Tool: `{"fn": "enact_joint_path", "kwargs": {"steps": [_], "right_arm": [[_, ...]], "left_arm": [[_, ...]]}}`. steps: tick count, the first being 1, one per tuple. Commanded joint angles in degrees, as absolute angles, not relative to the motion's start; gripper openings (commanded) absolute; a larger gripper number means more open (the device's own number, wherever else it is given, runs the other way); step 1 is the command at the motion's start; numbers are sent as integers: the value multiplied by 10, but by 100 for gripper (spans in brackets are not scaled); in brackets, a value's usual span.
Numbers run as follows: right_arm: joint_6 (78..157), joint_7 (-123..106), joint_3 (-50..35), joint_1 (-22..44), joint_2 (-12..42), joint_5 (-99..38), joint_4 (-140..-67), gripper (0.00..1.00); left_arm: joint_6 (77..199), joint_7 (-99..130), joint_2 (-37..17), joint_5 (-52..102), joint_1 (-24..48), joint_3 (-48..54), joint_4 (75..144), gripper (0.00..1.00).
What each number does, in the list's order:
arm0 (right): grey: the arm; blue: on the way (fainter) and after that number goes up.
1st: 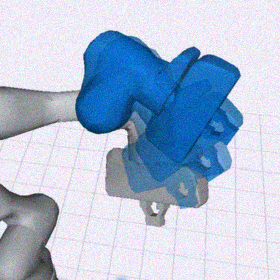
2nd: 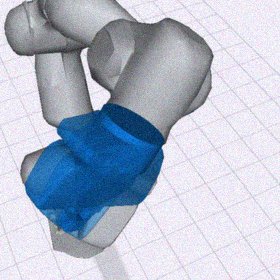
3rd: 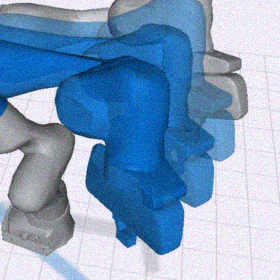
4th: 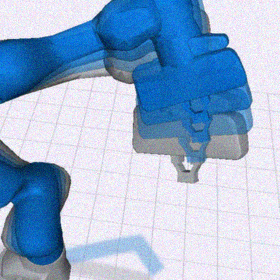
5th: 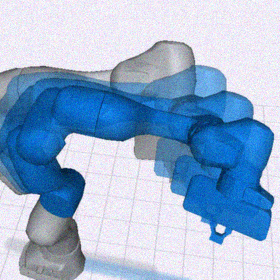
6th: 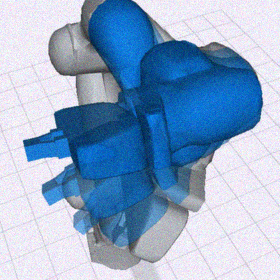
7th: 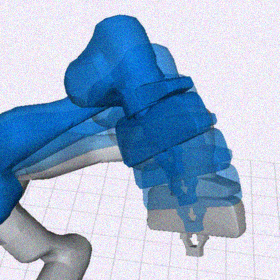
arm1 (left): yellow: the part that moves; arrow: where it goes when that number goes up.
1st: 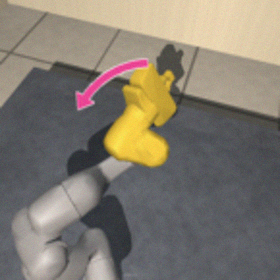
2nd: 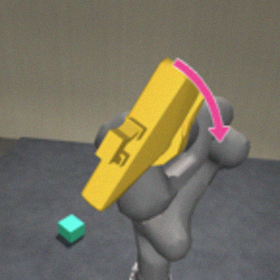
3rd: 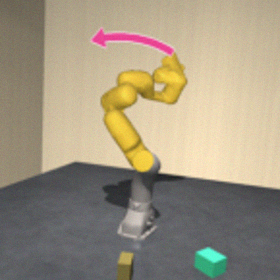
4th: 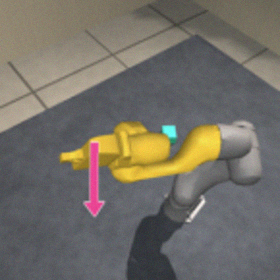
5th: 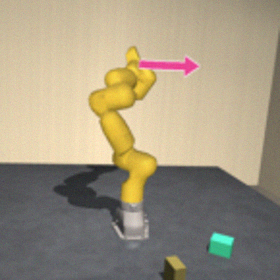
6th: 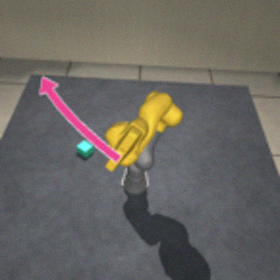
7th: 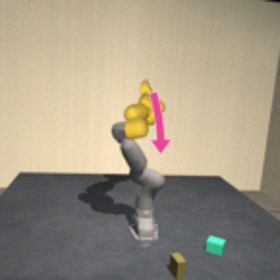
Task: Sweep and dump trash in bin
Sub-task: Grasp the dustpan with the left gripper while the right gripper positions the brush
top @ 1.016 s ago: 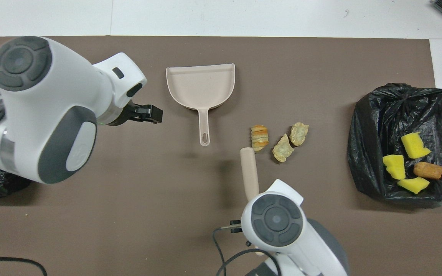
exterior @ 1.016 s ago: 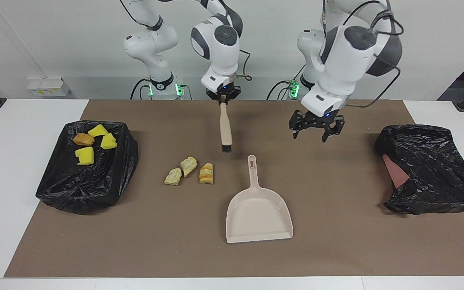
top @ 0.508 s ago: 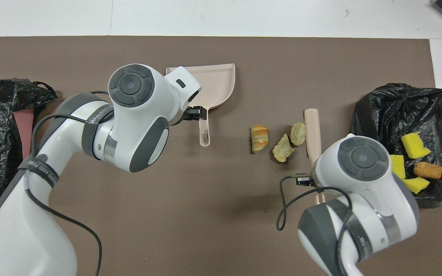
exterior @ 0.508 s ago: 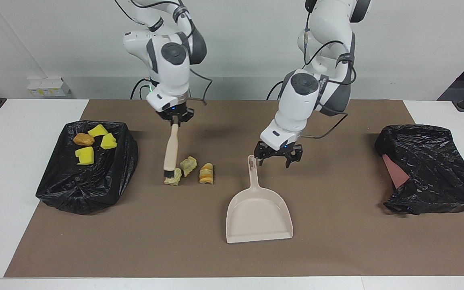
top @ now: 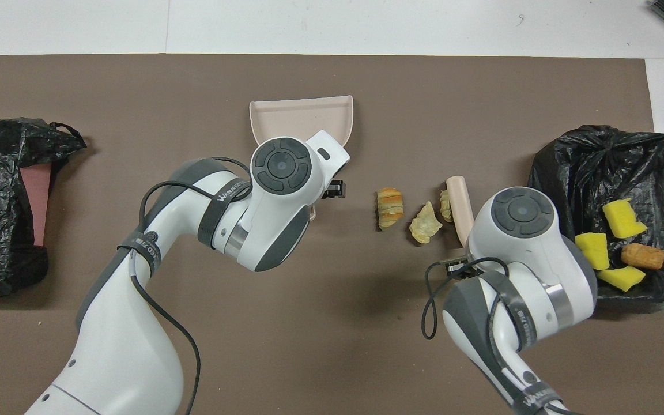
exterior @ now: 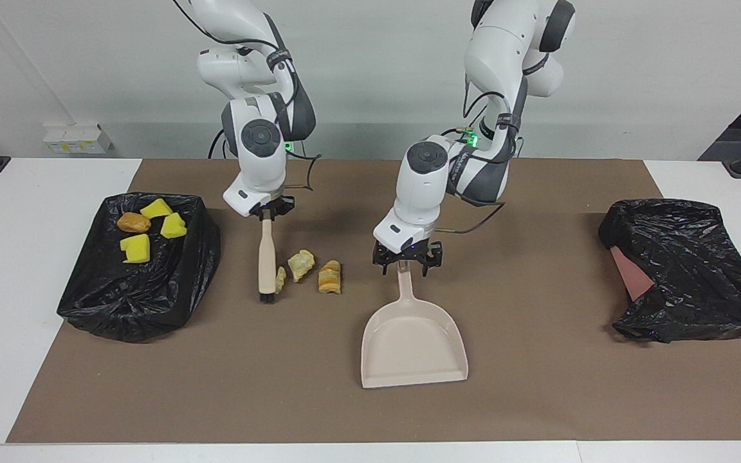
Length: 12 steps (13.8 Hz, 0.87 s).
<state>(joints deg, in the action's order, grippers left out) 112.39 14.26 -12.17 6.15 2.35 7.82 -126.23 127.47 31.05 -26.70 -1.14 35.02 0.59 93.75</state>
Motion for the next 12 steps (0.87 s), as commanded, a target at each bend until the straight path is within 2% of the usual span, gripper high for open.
{"fn": "enact_joint_path", "kwargs": {"steps": [1,2,3,5,8,10,12], "right_arm": [[1124,122,-125,84,27,33,-1260,0],[1118,122,-125,86,27,29,-1254,0],[1114,125,-124,88,27,28,-1251,0],[1094,130,-120,78,11,27,-1238,0],[1030,134,-120,48,-50,27,-1228,0],[1001,138,-119,44,-78,34,-1250,0],[1013,121,-121,33,-98,32,-1286,0]], "left_arm": [[1281,322,-267,-22,354,-3,934,68],[1280,322,-267,-22,354,-3,934,28],[1286,310,-266,-27,349,-3,939,0],[1295,302,-267,-26,347,-3,940,0],[1286,298,-259,-26,342,-3,941,0],[1255,246,-240,-27,324,-3,941,0],[1214,160,-214,-26,303,-3,942,0]]}}
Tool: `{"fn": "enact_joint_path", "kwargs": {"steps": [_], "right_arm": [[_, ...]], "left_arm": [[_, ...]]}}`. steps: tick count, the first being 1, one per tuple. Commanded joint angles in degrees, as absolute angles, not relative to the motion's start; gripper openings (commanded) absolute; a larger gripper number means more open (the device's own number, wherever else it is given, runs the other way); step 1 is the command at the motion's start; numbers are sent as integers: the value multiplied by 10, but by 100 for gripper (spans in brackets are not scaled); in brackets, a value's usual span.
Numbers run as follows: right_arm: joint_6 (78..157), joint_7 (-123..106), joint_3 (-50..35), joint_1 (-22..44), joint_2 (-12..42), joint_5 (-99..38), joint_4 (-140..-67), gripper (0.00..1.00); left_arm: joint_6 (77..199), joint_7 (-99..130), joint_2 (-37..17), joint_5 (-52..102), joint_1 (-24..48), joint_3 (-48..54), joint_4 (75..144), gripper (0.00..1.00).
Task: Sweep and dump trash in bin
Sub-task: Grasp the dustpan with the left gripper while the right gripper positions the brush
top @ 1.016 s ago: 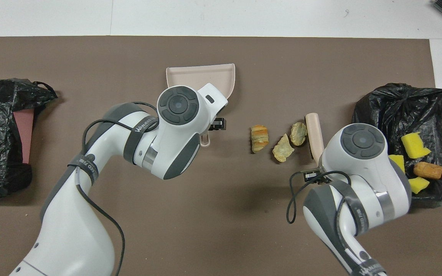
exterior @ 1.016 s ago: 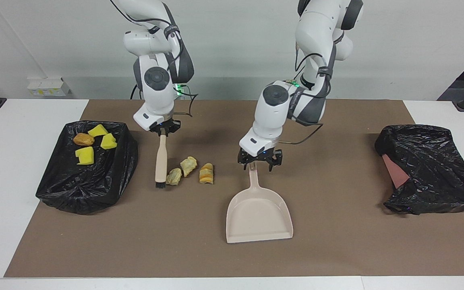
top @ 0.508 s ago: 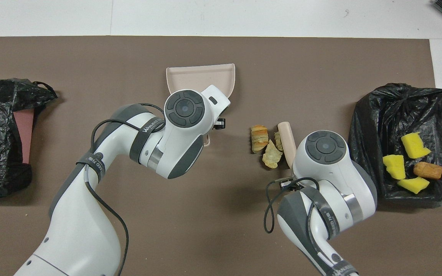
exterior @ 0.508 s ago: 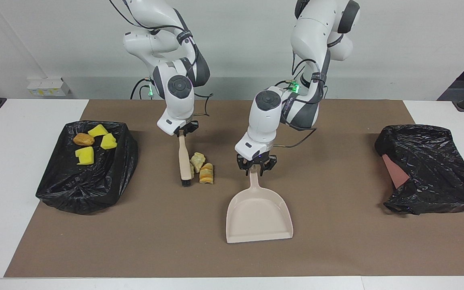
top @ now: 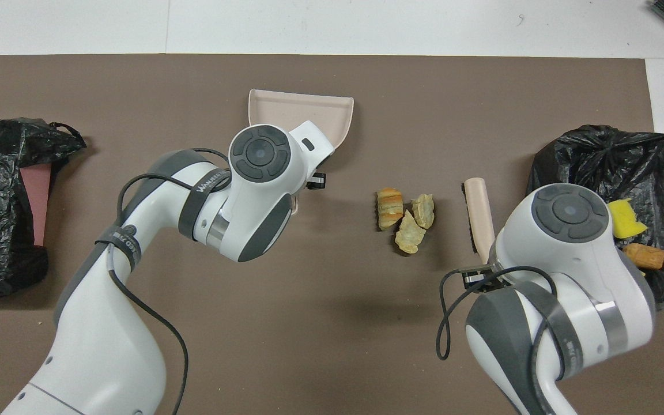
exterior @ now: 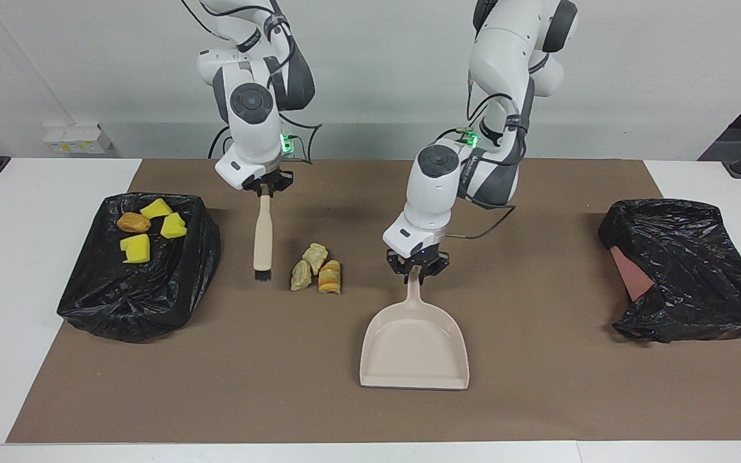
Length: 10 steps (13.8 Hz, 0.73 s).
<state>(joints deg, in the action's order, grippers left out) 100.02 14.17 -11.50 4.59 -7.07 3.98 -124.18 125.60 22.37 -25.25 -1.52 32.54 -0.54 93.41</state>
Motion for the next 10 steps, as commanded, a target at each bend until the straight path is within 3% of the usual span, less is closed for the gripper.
{"fn": "enact_joint_path", "kwargs": {"steps": [1,5,10], "right_arm": [[1017,117,-121,37,-98,32,-1286,0],[1043,93,-120,36,-53,36,-1286,0],[1078,152,-120,35,-52,29,-1290,0]], "left_arm": [[1196,126,-204,-26,297,-3,942,0],[1183,-49,-177,-27,287,-4,979,0],[1158,-347,-140,-26,253,-5,1027,0]]}}
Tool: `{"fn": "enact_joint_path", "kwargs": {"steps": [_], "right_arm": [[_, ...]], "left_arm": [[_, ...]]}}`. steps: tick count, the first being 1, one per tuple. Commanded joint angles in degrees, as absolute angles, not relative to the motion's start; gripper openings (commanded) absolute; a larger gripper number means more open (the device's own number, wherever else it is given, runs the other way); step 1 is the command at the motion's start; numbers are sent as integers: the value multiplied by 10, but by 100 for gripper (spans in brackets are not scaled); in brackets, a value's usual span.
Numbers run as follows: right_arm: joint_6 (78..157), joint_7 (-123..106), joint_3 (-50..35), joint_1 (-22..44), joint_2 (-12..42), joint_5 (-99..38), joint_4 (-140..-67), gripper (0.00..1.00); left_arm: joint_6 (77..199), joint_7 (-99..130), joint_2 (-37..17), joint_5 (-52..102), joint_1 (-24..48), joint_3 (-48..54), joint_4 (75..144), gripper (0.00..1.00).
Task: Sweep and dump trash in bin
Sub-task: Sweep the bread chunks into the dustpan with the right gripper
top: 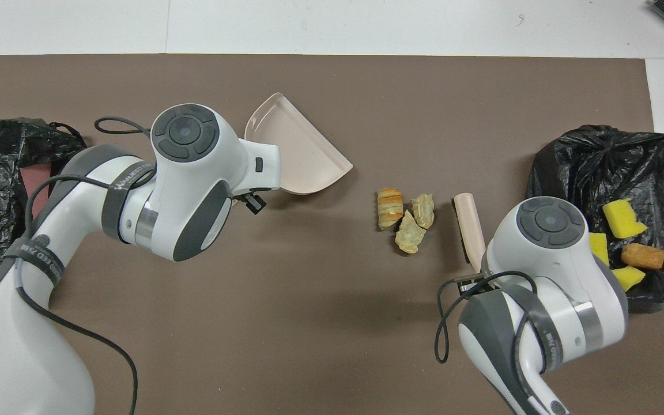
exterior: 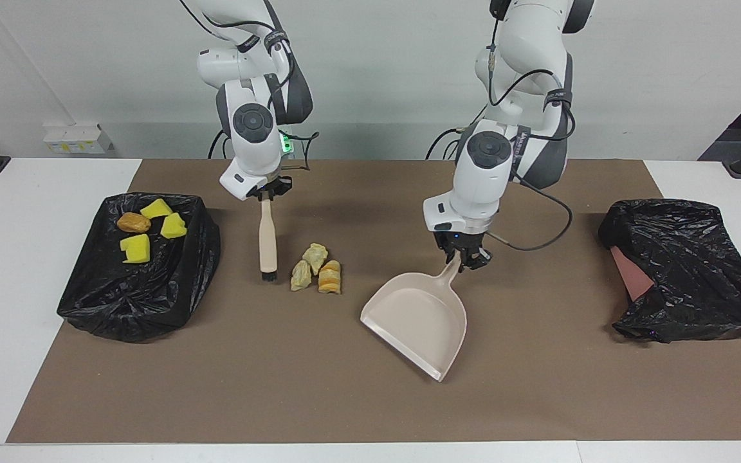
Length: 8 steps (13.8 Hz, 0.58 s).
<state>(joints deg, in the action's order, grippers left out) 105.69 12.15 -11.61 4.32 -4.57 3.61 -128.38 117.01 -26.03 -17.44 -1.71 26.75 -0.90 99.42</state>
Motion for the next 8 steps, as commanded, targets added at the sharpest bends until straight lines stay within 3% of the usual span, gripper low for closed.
{"fn": "enact_joint_path", "kwargs": {"steps": [1,8], "right_arm": [[1081,143,-121,33,-52,29,-1290,0],[1113,207,-121,88,-12,28,-1297,0]], "left_arm": [[1161,-403,-141,-27,249,-6,1025,0],[1153,-604,-105,-28,254,-5,1088,0]]}}
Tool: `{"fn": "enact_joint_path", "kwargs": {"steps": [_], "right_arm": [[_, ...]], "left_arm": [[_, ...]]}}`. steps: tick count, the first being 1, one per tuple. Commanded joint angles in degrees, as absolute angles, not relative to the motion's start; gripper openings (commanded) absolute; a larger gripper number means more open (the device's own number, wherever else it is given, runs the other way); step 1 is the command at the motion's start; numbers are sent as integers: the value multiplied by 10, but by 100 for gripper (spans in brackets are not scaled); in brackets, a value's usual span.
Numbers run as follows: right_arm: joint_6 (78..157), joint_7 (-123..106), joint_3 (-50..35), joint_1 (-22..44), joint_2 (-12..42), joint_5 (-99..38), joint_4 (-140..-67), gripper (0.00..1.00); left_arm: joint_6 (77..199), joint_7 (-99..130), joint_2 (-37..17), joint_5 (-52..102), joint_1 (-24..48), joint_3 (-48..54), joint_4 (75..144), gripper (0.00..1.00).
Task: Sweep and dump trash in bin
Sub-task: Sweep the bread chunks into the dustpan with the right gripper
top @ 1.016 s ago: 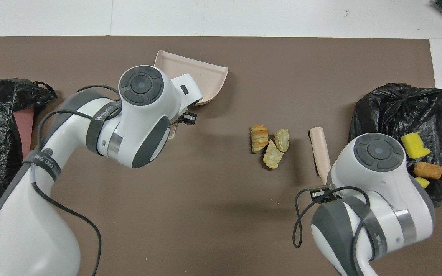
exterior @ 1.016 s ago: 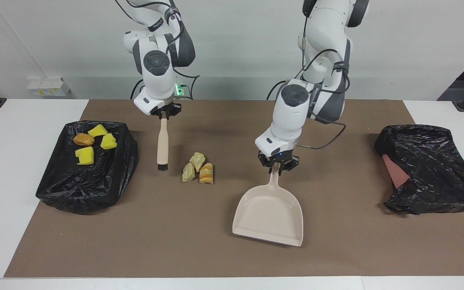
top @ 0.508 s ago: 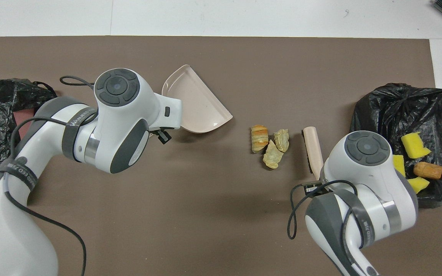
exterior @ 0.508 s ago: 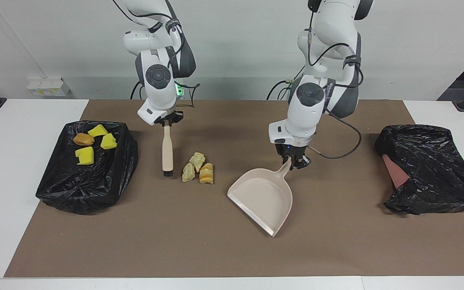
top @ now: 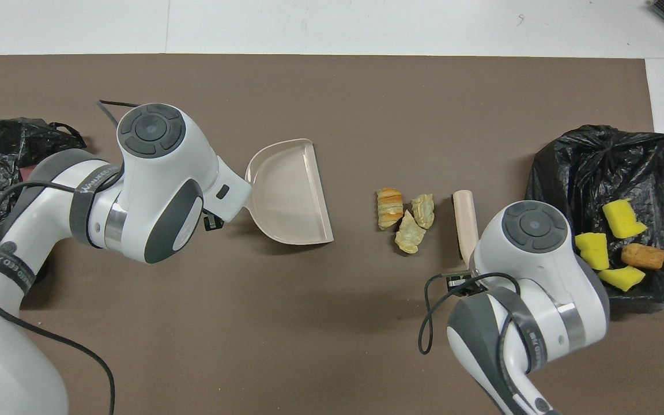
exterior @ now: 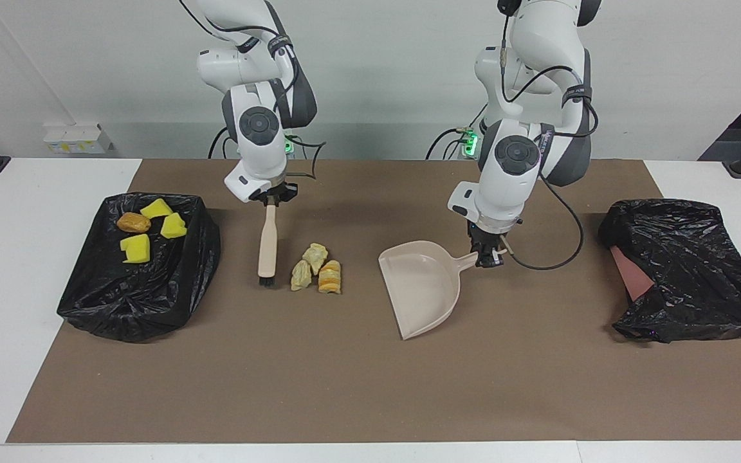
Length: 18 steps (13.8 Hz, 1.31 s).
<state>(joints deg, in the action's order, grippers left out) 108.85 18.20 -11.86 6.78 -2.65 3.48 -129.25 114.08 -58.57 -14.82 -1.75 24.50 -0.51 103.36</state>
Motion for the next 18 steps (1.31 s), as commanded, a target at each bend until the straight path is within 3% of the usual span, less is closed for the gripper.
{"fn": "enact_joint_path", "kwargs": {"steps": [1,4,6,12,18], "right_arm": [[1128,209,-121,93,-2,29,-1296,0],[1201,248,-124,139,89,27,-1249,0],[1143,261,-126,170,98,5,-1209,0],[1147,245,-129,226,96,-167,-1176,0],[943,244,-122,183,3,-128,-1108,0]], "left_arm": [[1170,-604,-99,-28,262,-5,1106,0],[1209,-597,-96,-27,274,-4,1134,0],[1224,-595,-90,-27,294,-4,1147,0],[1313,-519,-72,-24,307,-2,1213,0],[1355,-561,-80,47,285,-2,1212,0]]}}
